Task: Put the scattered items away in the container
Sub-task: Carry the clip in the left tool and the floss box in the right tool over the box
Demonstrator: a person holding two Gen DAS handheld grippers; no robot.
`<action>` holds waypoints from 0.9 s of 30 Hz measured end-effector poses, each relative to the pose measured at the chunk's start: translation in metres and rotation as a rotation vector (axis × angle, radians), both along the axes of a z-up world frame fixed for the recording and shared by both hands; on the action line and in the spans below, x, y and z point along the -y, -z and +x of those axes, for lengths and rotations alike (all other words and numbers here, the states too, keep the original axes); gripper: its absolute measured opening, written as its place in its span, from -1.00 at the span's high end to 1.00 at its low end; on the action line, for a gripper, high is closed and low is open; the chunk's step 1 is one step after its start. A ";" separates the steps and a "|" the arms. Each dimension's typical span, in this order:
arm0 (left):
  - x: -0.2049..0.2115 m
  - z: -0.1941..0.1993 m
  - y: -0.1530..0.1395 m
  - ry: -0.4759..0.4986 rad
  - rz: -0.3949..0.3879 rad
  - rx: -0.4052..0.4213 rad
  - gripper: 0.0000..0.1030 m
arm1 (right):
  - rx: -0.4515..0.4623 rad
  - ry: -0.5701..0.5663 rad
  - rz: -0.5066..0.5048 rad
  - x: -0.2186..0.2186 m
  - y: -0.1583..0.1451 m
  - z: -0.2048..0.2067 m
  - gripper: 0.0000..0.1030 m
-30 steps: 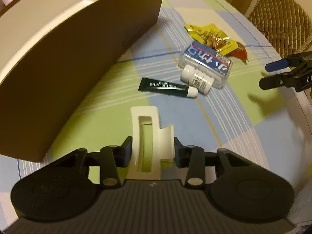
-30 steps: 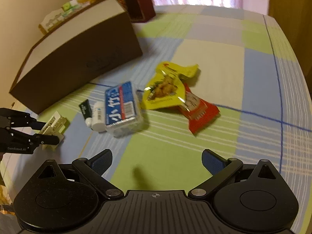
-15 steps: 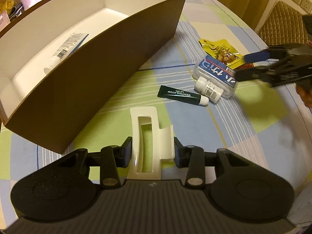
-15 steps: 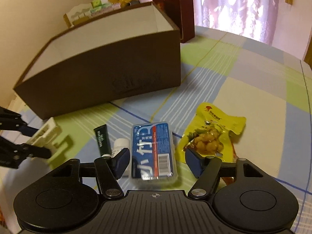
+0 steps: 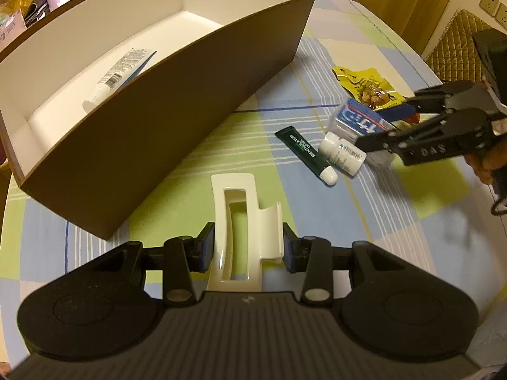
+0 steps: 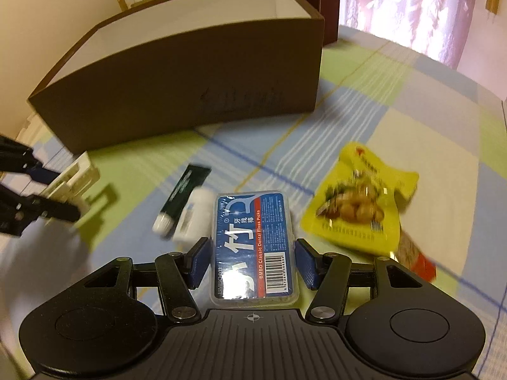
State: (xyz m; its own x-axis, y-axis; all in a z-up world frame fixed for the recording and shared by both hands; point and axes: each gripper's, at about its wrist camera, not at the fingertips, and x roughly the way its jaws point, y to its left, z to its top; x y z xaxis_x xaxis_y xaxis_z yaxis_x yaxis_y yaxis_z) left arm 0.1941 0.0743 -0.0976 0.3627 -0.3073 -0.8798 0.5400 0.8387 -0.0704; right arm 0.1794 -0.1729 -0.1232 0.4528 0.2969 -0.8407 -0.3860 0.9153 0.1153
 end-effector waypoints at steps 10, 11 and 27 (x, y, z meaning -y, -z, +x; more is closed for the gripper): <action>0.001 -0.014 0.006 0.004 -0.011 -0.038 0.30 | -0.076 -0.058 -0.115 -0.010 0.006 -0.039 -0.43; 0.001 -0.015 0.007 0.002 -0.012 -0.040 0.30 | -0.064 -0.042 -0.119 -0.009 0.007 -0.038 -0.46; -0.008 -0.042 -0.007 -0.042 -0.026 -0.016 0.30 | -0.060 -0.002 0.022 0.005 -0.019 -0.063 -0.15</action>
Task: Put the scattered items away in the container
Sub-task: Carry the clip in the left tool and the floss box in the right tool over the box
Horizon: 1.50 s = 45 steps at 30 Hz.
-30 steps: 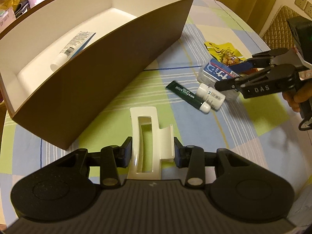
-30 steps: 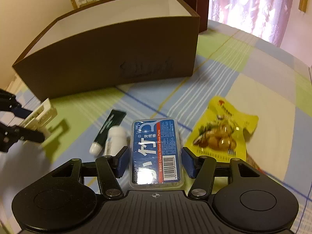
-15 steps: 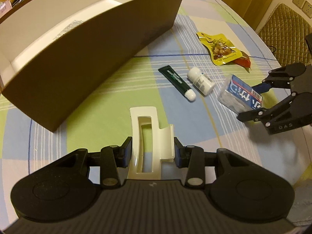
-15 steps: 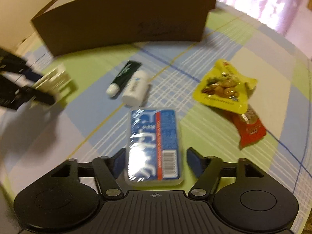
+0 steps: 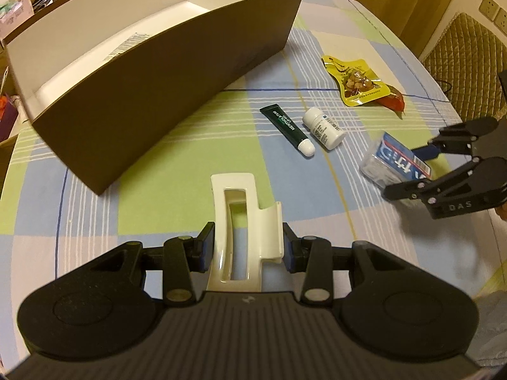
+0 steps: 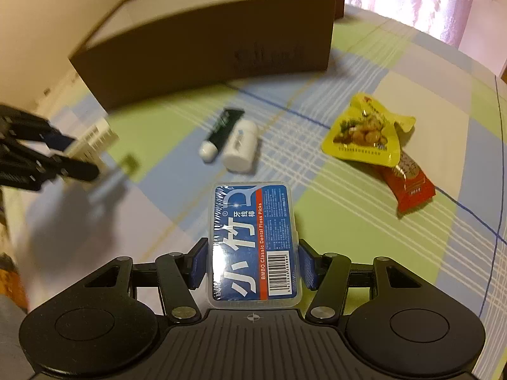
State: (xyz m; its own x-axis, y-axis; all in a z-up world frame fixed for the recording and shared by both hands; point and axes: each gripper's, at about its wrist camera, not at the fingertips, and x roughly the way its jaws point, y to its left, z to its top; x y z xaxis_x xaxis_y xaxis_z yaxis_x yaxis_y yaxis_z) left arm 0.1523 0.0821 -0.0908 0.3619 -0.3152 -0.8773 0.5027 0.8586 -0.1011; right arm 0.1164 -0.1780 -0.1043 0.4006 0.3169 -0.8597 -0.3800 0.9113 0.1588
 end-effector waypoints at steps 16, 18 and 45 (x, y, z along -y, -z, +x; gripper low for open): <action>-0.011 -0.012 -0.052 -0.011 -0.014 0.109 0.30 | 0.089 -0.072 0.071 -0.018 -0.051 0.012 -0.15; -0.014 -0.012 -0.058 -0.010 -0.017 0.121 0.30 | 0.098 -0.077 0.076 -0.019 -0.055 0.016 -0.15; -0.058 0.078 -0.148 0.054 -0.007 0.376 0.30 | 0.297 -0.182 0.139 -0.094 -0.141 0.147 -0.15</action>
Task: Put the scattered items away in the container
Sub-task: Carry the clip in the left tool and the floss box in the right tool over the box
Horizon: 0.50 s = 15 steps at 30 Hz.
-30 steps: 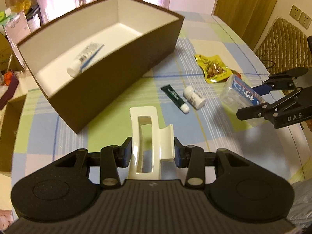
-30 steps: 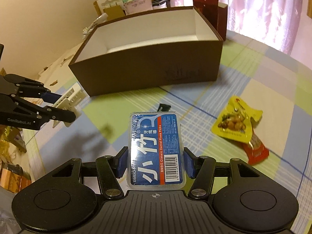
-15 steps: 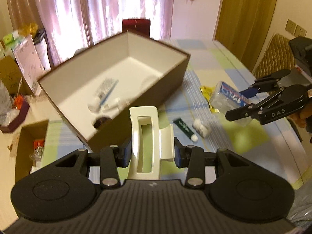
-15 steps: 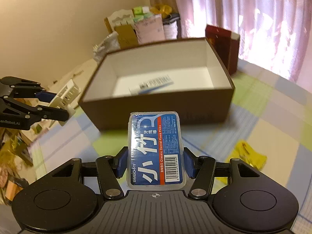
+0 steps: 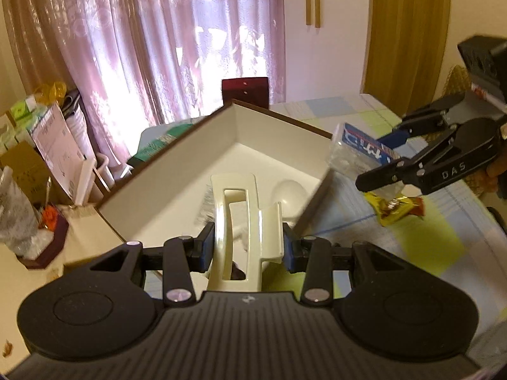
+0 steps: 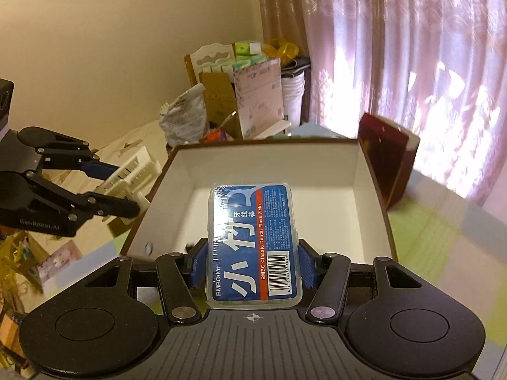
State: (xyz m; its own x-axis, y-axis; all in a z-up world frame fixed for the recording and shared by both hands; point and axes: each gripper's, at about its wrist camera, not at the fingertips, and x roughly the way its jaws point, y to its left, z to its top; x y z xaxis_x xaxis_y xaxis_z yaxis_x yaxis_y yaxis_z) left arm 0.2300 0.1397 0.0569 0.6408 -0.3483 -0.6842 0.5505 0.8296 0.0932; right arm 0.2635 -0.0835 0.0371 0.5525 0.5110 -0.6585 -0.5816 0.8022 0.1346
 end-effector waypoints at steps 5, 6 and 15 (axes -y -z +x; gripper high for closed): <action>-0.001 0.039 0.002 0.003 0.019 -0.001 0.30 | -0.011 0.008 -0.026 -0.014 0.003 0.040 -0.15; -0.001 0.047 0.003 0.002 0.024 -0.004 0.30 | -0.017 0.011 -0.034 -0.016 0.006 0.048 -0.15; -0.010 0.114 0.030 -0.029 0.064 -0.069 0.30 | -0.097 0.072 -0.088 -0.023 0.045 0.117 -0.15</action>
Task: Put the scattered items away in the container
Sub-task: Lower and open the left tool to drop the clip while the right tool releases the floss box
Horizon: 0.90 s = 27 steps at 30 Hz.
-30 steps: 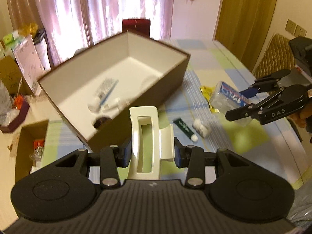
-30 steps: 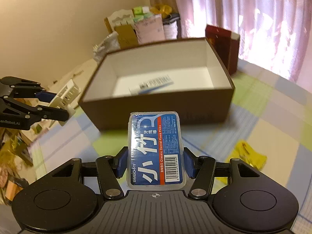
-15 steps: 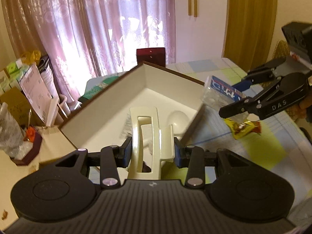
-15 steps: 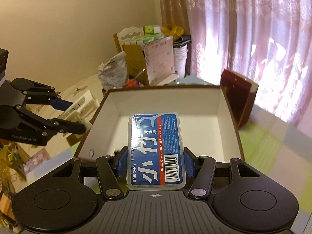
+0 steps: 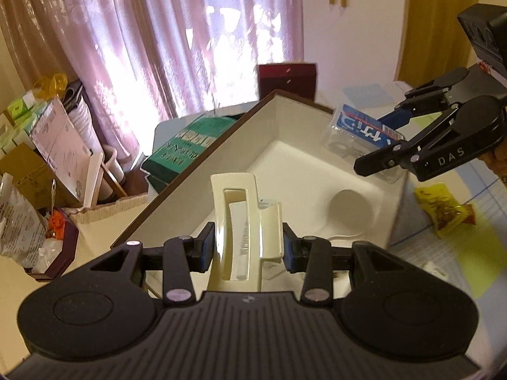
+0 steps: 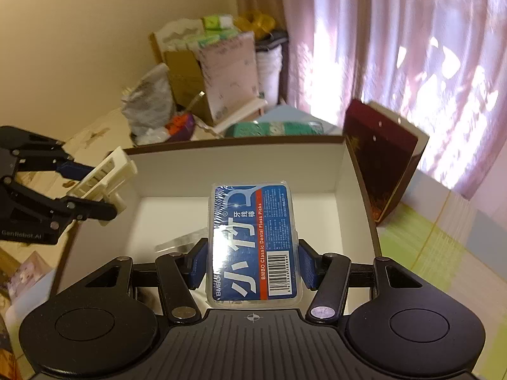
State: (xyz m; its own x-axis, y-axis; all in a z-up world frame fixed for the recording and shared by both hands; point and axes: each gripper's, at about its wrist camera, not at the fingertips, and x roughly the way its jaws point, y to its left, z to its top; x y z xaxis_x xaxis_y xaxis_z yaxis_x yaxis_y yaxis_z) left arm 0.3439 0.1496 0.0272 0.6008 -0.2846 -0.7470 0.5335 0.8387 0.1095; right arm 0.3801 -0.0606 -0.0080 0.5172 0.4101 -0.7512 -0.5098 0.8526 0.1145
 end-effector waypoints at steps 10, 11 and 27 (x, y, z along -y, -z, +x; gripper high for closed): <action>0.002 0.059 0.057 -0.070 0.061 -0.126 0.30 | -0.064 0.016 -0.056 -0.014 0.039 0.041 -0.15; 0.003 0.063 0.063 -0.081 0.067 -0.140 0.30 | -0.067 0.016 -0.062 -0.014 0.041 0.041 -0.15; 0.013 0.096 0.115 -0.178 0.182 -0.222 0.30 | -0.096 -0.003 -0.108 -0.014 0.063 0.062 -0.16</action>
State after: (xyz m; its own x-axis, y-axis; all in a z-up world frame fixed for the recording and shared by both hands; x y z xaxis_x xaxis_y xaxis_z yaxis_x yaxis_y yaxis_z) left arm 0.4397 0.1365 -0.0878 0.4457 -0.0400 -0.8943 0.4080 0.8983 0.1631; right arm 0.4424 -0.0469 -0.0707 0.4401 0.3252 -0.8370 -0.5032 0.8613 0.0701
